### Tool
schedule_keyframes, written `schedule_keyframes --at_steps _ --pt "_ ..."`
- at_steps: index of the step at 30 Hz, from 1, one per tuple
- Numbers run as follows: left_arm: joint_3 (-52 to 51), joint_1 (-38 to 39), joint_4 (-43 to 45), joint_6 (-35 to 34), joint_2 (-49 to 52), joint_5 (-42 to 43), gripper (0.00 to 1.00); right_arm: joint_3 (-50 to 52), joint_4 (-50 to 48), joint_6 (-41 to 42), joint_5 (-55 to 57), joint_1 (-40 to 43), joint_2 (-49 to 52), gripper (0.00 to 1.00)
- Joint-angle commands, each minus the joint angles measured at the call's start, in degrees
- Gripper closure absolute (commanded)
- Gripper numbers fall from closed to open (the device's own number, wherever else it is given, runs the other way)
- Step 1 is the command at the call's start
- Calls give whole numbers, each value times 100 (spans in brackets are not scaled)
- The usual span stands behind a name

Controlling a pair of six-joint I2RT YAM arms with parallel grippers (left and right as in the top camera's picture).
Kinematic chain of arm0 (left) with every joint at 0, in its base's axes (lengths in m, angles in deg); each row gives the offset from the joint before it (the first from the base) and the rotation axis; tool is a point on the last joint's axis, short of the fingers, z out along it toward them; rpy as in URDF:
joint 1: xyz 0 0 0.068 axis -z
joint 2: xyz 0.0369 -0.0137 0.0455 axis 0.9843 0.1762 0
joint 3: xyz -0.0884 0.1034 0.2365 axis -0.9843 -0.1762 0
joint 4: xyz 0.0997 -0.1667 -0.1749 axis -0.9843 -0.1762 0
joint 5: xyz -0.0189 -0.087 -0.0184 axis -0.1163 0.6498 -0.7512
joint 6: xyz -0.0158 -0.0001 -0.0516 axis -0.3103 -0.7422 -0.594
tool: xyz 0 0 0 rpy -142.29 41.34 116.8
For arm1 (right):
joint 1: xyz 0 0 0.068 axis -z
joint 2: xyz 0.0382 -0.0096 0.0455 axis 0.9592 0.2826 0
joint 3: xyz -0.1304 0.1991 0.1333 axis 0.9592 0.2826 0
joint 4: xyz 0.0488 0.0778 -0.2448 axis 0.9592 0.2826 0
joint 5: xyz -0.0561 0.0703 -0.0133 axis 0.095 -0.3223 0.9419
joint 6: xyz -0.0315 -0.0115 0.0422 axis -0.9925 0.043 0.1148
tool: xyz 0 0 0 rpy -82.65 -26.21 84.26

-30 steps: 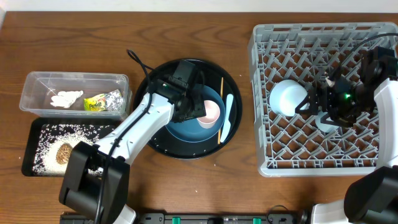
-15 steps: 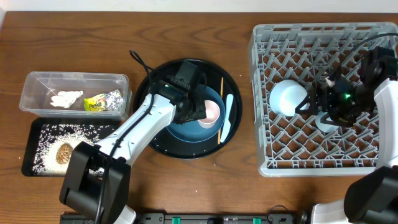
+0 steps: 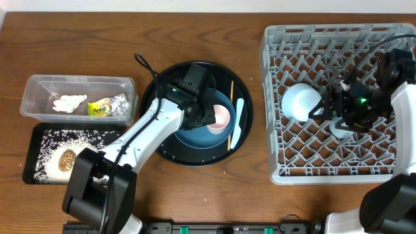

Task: Sort waste into correct bins and load items into the dishwasher rack
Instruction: 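Reach the left gripper to the pink cup on the blue plate and grasp it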

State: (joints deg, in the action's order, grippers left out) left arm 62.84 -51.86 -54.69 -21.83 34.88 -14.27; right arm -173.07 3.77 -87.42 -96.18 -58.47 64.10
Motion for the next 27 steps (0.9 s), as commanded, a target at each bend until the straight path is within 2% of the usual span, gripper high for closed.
schedule_keyframes --at_steps 1,5,9,12,14,23,27 --pt "-138 111 33 -48 55 -116 50 17 4 -105 -59 -57 -46 14" --pt "-140 136 118 -50 55 -177 51 17 7 -105 -59 -55 -46 14" --pt "-140 136 133 -50 55 -177 66 17 7 -105 -59 -57 -46 14" --pt "-140 136 136 -48 55 -179 85 17 9 -105 -59 -57 -46 14" --pt "-140 136 136 -48 55 -179 93 17 26 -105 -59 -55 -46 14" --pt "-37 9 192 -11 -118 -118 94 17 70 -127 -70 -55 -46 12" --pt "149 -264 201 356 -595 485 94 17 76 -505 -538 -55 -46 11"
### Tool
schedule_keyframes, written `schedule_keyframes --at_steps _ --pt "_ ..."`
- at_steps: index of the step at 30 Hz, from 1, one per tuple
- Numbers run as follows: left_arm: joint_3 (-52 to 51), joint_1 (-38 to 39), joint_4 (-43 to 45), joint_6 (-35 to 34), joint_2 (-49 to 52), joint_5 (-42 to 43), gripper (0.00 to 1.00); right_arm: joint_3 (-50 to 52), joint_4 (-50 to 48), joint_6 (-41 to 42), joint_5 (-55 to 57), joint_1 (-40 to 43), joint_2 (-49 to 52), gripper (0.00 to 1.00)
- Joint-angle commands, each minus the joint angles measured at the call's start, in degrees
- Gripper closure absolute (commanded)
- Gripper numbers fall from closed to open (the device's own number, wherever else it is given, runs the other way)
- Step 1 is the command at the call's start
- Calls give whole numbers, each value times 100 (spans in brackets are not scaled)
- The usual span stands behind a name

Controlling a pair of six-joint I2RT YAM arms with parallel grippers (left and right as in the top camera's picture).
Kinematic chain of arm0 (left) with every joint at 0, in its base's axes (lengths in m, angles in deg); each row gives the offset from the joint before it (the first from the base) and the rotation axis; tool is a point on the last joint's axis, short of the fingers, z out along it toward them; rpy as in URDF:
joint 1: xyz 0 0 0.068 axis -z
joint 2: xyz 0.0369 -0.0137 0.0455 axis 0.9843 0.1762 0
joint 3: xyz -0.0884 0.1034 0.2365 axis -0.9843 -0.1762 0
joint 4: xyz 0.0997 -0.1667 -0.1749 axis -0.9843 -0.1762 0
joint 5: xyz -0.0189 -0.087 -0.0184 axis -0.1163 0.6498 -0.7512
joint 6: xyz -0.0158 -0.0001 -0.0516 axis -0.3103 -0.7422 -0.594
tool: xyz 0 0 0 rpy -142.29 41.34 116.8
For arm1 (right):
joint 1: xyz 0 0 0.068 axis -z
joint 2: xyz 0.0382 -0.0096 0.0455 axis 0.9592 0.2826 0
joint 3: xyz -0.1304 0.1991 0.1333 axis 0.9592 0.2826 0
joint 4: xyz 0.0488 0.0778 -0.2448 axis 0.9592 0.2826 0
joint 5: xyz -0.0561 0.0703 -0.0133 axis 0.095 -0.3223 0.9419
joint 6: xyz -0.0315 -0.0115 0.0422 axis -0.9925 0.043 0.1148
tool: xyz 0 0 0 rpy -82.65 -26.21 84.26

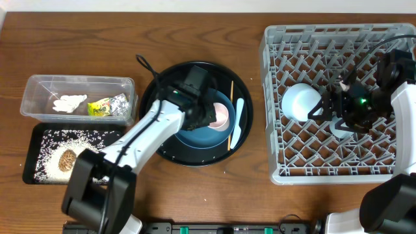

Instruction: Sort waste into correct bins and load items into the dishwasher rack

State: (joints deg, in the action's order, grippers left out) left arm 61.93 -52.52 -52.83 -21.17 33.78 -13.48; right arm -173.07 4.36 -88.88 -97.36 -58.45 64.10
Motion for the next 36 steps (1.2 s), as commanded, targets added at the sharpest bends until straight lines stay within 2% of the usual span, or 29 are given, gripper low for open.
schedule_keyframes --at_steps 1,6,10,16,19,23,28,36 --pt "275 -282 22 350 -643 568 94 17 28 -490 -616 -55 -46 11" --pt "306 -831 170 374 -1515 1554 94 17 168 -1408 -1976 -55 -46 11" --pt "306 -1215 535 481 -2004 2865 94 17 352 -2415 -3252 -55 -46 10" --pt "304 -1338 1349 474 -2103 4878 94 17 505 -3353 -4612 -59 -46 4" --pt "299 -1340 1683 472 -2059 5528 94 17 509 -3571 -4999 -63 -46 2" --pt "299 -1338 1971 463 -2028 5882 94 17 503 -3895 -5547 -212 -46 1" --pt "299 -1325 1976 455 -2028 5923 94 17 498 -4358 -6203 -573 -46 1" --pt "297 -1187 2057 457 -2028 5923 94 17 26 -4474 -6205 -1298 -46 1"
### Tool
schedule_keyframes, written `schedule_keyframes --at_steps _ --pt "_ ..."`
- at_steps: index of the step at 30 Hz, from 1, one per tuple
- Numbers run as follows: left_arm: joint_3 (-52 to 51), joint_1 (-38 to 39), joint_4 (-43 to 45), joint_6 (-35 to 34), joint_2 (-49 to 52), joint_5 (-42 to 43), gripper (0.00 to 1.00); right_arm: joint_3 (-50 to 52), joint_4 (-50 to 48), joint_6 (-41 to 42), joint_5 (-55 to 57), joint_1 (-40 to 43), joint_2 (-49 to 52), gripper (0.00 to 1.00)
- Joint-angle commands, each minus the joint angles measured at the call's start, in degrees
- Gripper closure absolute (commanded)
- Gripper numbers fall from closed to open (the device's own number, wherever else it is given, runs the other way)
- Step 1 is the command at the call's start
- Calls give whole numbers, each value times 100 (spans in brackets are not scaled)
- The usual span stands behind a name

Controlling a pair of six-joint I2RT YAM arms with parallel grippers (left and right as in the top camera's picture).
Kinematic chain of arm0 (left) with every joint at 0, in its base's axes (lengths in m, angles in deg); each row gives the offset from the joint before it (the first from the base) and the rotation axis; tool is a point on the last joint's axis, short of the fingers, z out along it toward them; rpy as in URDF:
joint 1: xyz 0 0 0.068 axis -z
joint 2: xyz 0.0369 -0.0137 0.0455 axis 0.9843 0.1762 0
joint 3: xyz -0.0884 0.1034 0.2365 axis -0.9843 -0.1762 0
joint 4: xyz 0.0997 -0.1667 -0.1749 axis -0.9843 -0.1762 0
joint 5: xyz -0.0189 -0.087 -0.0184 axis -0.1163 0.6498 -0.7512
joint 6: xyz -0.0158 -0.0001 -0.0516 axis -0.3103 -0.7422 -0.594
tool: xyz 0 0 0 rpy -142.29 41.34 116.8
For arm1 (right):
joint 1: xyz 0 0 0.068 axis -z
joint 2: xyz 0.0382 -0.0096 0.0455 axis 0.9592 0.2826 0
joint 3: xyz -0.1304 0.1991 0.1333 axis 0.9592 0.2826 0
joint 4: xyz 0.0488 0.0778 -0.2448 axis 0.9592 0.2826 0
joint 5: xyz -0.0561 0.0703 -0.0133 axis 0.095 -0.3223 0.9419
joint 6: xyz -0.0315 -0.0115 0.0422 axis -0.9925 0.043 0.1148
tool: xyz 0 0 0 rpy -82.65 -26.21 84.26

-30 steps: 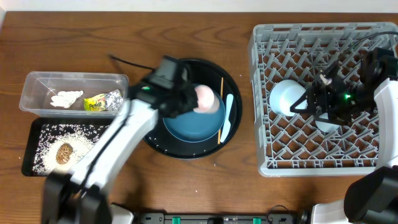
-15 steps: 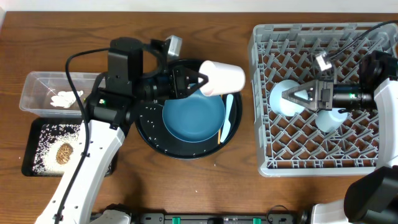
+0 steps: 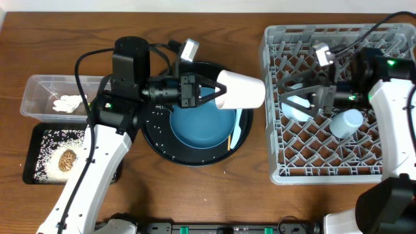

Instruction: Sort waste into correct bins and load items into the dishwasher rack

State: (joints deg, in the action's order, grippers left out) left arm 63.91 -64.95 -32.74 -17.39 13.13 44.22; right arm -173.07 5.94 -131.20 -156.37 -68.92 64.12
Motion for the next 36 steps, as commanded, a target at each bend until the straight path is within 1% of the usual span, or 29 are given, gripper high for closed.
schedule_keyframes --at_steps 1,7,15,20,22,26,36 --pt "98 57 46 79 37 153 94 17 -210 -243 -304 -350 -48 1" --pt "76 57 44 186 44 144 94 2 -321 -245 -304 -695 -50 1" --pt "57 57 44 208 44 125 94 -92 -407 -240 -306 -931 -50 1" --pt "50 57 44 208 44 85 94 -450 -387 -170 -306 -1113 -50 1" --pt "50 57 44 208 44 85 94 -667 -380 -9 -306 -1176 -50 1" --pt "50 57 44 208 44 85 94 -914 -387 125 -304 -1263 -111 4" --pt "50 57 66 205 44 85 94 -911 -433 2 -299 -1558 -146 9"
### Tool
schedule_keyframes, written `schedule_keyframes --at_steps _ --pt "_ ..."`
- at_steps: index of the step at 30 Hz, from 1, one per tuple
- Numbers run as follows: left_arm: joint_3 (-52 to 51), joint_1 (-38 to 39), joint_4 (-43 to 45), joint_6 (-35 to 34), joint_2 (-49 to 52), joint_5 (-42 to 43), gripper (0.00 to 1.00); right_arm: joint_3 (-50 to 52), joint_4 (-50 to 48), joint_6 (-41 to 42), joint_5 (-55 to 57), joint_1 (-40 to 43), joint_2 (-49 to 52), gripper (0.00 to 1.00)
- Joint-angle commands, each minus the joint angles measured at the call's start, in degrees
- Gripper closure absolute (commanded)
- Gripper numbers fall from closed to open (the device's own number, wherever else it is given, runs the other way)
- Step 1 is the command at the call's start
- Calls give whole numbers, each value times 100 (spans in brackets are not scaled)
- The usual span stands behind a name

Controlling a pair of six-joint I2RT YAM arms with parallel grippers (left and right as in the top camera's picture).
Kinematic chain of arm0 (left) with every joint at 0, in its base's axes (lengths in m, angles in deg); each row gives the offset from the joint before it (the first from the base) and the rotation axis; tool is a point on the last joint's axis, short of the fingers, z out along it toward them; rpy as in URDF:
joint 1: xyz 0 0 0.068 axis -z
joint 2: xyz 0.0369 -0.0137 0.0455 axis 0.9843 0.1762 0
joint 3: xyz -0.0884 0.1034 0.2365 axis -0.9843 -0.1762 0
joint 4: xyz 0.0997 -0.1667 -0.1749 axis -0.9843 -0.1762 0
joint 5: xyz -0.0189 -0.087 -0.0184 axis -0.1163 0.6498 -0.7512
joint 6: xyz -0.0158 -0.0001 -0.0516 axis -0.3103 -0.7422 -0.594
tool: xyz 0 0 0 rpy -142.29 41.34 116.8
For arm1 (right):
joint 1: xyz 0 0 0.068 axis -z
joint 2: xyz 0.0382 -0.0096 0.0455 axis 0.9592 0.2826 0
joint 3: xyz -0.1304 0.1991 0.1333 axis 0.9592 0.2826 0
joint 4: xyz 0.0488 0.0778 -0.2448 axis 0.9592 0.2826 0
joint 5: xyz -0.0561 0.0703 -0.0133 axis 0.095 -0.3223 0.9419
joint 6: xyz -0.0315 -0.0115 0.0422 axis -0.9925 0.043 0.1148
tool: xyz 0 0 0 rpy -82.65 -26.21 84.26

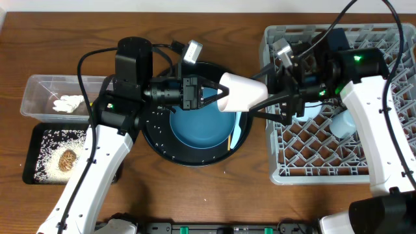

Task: Sort waste into correct bins and load items into the dishwasher rack
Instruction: 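Grasp the pink cup with the right gripper and take it from left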

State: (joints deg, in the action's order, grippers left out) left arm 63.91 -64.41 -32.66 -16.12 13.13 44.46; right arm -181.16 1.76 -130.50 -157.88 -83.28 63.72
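Note:
A white cup point(242, 91) hangs on its side above the right edge of the black round tray point(155, 133). My left gripper point(223, 91) is shut on the cup's mouth end. My right gripper point(259, 104) has come in from the right; its fingers stand apart on either side of the cup's base end, open. Below the cup, a blue bowl point(198, 127) sits in the tray, with a pale spoon point(235, 134) and a chopstick point(229, 139) at its right. The grey dishwasher rack point(278, 170) at the right holds a white cup point(344, 123) and a partly hidden white bowl point(312, 111).
At the far left stands a clear bin point(39, 88) with wrappers and tissue. In front of it is a black rectangular tray point(40, 162) with rice and a food lump. Rice grains are scattered in the round tray. Cables run above both arms.
My right gripper has moved left from above the rack to the base end of the cup. The left gripper still holds the cup above the tray, almost where it was.
My left gripper was first down in the blue bowl at the cup, while the right gripper was low in the rack by the white bowl. Later the left held the cup sideways above the tray and the right was raised, open. Now the right flanks the cup.

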Motion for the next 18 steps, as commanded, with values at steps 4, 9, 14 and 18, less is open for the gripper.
schedule_keyframes --at_steps 4,9,14,18 --pt "50 2 59 79 44 63 94 -98 -17 -345 -149 -267 -107 11" --pt "50 2 59 79 44 66 94 -96 -15 -402 -146 -302 -107 19" --pt "50 0 61 79 42 129 93 -96 -24 -404 -55 -302 -107 29" --pt "50 0 61 79 42 129 94 -96 -24 -404 -39 -297 -107 30"
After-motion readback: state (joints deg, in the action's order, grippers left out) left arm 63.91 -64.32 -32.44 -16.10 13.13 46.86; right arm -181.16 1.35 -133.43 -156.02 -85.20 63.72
